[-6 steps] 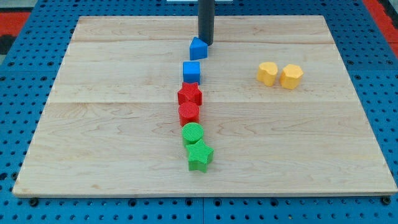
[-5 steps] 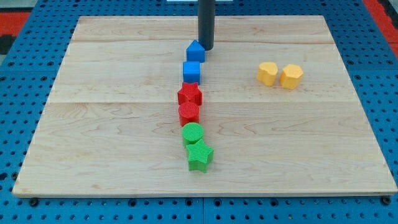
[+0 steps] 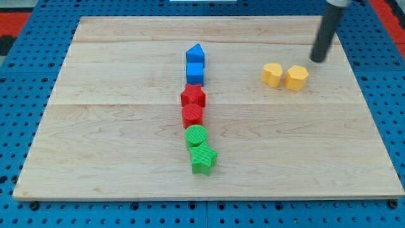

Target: Move the yellow hexagon above the blue triangle in a vertical line

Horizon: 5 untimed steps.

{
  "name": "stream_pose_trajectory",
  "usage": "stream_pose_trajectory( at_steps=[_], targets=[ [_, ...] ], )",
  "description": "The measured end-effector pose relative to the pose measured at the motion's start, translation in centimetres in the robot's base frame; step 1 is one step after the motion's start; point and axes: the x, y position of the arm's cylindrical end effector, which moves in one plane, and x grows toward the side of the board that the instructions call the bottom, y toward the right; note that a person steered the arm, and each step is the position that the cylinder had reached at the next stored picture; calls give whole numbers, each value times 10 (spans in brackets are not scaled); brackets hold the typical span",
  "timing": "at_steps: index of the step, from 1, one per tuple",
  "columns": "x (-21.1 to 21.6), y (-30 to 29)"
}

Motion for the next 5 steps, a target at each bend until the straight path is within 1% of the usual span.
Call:
stream_pose_trajectory(
  at_steps=[1, 2, 3, 4, 5],
  targets=[
    [46, 3],
    [28, -64],
    [-23, -110],
    [-65, -148],
    [-84, -140]
  ],
)
